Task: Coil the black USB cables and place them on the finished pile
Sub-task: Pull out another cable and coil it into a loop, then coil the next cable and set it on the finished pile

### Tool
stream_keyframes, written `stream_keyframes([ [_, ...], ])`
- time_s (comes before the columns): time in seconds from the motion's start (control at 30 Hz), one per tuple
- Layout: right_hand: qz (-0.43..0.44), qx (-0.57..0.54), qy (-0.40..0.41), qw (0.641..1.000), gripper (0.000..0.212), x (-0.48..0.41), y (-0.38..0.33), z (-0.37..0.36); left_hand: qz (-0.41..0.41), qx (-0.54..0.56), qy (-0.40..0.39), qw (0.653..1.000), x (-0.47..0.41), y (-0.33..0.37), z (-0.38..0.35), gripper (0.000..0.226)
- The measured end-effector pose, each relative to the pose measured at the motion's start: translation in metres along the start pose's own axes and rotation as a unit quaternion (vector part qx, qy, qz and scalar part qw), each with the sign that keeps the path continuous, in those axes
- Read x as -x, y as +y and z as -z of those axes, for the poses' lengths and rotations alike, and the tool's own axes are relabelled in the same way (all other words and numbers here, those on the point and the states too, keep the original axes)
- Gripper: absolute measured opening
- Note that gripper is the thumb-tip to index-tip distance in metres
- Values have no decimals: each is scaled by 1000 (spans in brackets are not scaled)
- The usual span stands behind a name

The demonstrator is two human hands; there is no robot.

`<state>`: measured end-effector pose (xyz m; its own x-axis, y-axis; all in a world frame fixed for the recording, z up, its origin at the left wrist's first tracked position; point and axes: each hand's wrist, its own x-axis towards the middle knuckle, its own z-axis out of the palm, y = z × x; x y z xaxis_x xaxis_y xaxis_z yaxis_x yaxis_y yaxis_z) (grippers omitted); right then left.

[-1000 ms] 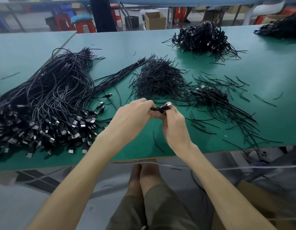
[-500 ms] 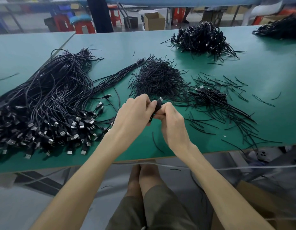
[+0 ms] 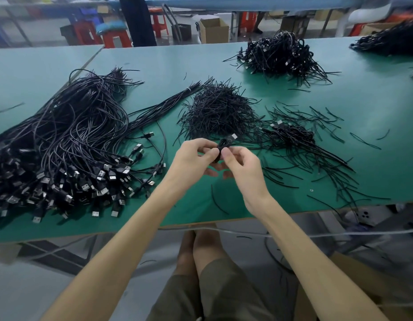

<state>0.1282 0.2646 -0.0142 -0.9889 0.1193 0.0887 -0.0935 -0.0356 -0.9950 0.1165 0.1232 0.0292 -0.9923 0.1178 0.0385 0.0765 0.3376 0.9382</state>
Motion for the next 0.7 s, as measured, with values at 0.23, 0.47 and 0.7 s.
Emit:
stream_keyframes([
  [0.23, -123, -48, -51, 990, 24, 1, 1, 16, 28, -5, -34, 999, 7, -14, -13, 23],
  [0.47, -135, -26, 24, 990, 11, -32, -28, 58, 9, -75, -16, 997, -3, -18, 14, 17],
  [0.7, -2, 393, 110, 913, 10, -83, -37, 100, 82, -534, 64, 839, -16, -59, 60, 25],
])
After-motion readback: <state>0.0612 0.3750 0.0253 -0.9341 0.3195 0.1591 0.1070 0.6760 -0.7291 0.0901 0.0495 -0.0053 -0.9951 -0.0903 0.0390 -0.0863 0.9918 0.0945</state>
